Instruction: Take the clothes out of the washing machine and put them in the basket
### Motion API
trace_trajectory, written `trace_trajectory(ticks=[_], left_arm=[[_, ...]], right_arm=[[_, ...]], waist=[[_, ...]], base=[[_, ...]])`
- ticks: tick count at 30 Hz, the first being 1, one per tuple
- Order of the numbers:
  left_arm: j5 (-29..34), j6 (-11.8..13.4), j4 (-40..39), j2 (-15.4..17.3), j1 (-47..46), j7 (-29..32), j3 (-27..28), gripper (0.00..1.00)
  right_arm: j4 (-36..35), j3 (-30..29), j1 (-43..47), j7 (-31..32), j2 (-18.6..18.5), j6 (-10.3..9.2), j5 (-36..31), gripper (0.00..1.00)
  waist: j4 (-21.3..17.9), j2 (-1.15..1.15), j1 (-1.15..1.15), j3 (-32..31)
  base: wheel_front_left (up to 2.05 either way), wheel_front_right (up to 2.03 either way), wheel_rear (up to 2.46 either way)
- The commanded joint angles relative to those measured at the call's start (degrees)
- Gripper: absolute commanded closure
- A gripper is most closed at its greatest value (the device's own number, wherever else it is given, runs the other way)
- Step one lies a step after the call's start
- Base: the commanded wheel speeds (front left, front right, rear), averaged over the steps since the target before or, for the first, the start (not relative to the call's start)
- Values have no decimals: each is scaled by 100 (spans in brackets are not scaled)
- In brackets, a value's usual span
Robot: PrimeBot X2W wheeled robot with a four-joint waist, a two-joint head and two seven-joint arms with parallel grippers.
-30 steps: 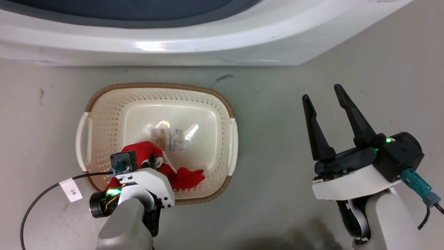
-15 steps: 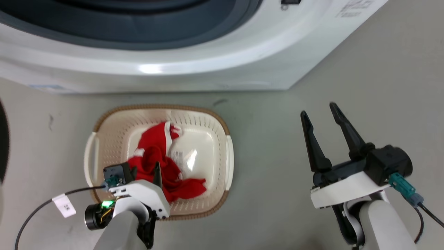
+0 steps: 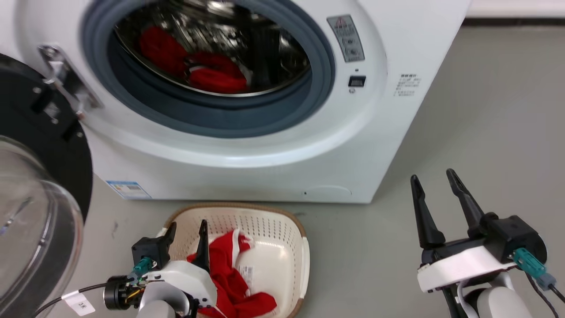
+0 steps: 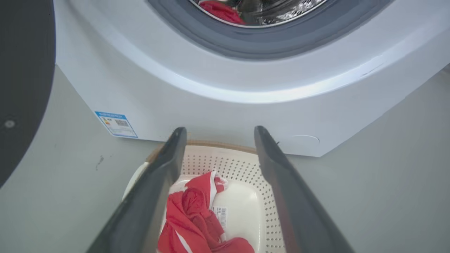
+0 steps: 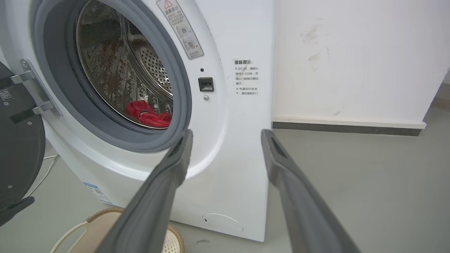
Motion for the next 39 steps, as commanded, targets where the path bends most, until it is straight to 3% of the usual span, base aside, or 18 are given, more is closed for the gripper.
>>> trace_trajectory(ticks=[1, 12, 21, 29, 39], left_arm=[[63, -12, -130, -8, 80, -15, -12, 0], [340, -46, -1532, -12, 404, -15, -119, 0], [405, 54, -1944, -13, 210, -15, -240, 0], [372, -13, -1548, -13, -724, -15, -317, 0], [351, -193, -310, 37, -2517, -15, -335, 0]], right_arm=[[-35, -30, 74, 30, 8, -2, -45, 0], [-328, -415, 369, 194, 7, -2, -204, 0], [-527, -578, 459, 312, 7, -2, -326, 0], [-824, -620, 268, 411, 7, -2, -405, 0], [-1273, -491, -247, 492, 7, -2, -486, 0]], waist=[[151, 0, 1, -334], [310, 0, 1, -750], [343, 0, 1, -758], [361, 0, 1, -265], [221, 0, 1, 833]], base=[[0, 0, 0], [0, 0, 0], [0, 0, 0], [0, 0, 0], [0, 0, 0]])
